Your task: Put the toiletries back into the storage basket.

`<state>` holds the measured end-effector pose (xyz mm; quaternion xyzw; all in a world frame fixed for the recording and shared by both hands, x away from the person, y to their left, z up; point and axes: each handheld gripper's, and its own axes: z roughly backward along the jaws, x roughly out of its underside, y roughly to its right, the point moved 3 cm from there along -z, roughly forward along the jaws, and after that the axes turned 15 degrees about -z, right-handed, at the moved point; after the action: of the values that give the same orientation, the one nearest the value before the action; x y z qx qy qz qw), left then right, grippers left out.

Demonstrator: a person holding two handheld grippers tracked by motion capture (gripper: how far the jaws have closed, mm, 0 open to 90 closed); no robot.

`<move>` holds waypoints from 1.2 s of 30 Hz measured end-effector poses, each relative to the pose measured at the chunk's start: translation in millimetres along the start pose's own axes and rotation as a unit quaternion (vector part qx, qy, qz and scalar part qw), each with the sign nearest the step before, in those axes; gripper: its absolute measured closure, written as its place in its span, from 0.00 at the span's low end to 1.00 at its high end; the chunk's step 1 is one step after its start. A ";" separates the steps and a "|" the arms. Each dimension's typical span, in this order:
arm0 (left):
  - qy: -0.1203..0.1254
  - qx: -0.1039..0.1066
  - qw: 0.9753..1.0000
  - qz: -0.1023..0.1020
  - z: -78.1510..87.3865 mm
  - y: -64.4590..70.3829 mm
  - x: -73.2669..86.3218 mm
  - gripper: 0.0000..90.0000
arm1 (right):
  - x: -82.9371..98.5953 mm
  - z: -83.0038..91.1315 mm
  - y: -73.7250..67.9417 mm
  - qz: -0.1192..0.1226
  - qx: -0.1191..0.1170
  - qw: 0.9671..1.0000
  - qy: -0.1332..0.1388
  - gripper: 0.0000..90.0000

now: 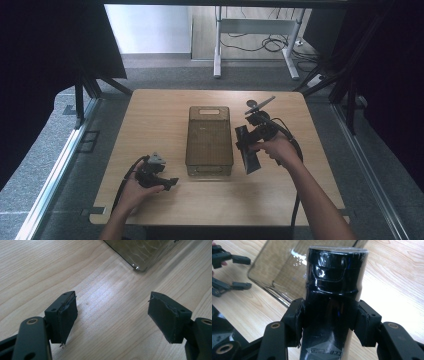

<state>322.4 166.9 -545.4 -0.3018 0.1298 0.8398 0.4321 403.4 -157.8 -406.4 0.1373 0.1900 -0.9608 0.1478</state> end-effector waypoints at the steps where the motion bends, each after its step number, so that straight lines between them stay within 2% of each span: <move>1: 0.000 0.000 1.000 0.000 0.0 0.0 0.0 0.27 | 0.0 0.0 0.0 0.000 0.000 1.000 0.000 0.52; 16: 0.002 0.000 1.000 0.001 0.7 0.0 -0.6 0.27 | -19.5 4.6 -17.4 0.001 -0.012 1.000 0.001 0.52; 36: 0.003 0.001 1.000 -0.004 1.1 -1.0 -0.7 0.27 | -47.2 -11.0 -39.9 -0.001 -0.029 1.000 0.005 0.52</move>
<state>323.2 167.6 -544.0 -0.3047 0.1311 0.8371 0.4350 435.7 -107.2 -388.1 0.1374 0.2188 -0.9543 0.1498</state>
